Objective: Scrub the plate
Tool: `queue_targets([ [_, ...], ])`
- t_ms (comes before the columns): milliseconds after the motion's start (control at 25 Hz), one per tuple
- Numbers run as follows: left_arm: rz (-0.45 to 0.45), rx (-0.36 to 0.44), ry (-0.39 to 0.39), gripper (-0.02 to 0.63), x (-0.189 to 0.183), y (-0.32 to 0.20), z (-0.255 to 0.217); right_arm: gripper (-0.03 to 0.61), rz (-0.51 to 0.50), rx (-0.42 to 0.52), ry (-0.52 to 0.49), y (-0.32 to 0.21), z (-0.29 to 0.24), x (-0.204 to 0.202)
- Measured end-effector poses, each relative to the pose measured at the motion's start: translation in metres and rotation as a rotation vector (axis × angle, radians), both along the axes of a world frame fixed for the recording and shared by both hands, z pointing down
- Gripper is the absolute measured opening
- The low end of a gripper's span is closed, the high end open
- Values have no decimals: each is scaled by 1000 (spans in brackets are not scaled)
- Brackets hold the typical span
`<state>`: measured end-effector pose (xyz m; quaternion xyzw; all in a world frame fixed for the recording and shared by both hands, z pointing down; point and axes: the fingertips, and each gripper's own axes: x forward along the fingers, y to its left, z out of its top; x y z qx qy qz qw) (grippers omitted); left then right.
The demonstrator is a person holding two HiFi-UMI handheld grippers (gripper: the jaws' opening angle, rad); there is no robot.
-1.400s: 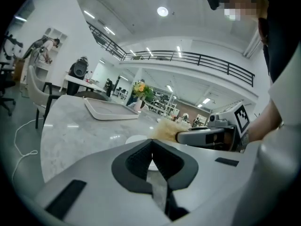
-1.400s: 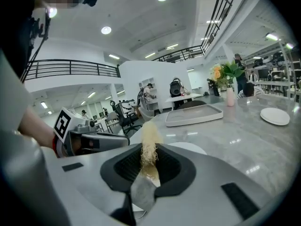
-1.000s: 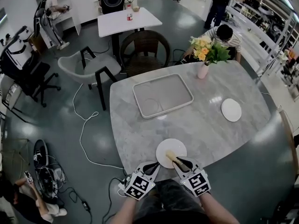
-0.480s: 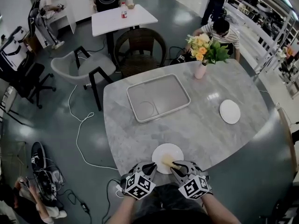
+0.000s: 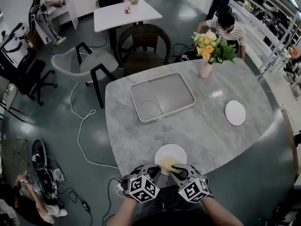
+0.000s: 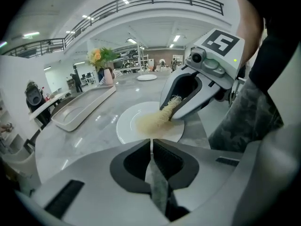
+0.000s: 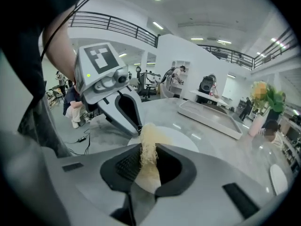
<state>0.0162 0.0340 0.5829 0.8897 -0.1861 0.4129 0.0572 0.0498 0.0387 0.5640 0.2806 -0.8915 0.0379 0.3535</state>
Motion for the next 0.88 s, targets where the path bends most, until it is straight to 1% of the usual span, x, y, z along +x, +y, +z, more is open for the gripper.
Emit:
queue_targets([
  [80,16,-2,5,25,1,2,0,75,-22,32,33,-5,0,-4],
  [280,65,-3,1,25,10,9,0,75,-159,157,171,-22,3,-17],
  [400,77,-4,-2,25,13,10,-1,74,-205,229,238,-36,-2,-18],
  [520,72,-13,-5,25,12,8,0,74,-201,261,272,-52,-4,-12],
  [600,29,-34,5,25,9,3,1,74,-179,261,281,-59,-4,-4],
  [720,-70,-72,27,25,-2,-10,1,75,-148,260,287,-63,-4,5],
  [800,-95,-77,23,25,-7,-16,0,75,-131,251,291,-60,-6,9],
  [880,-97,-75,13,26,-8,-19,-1,74,-109,230,288,-55,-6,13],
])
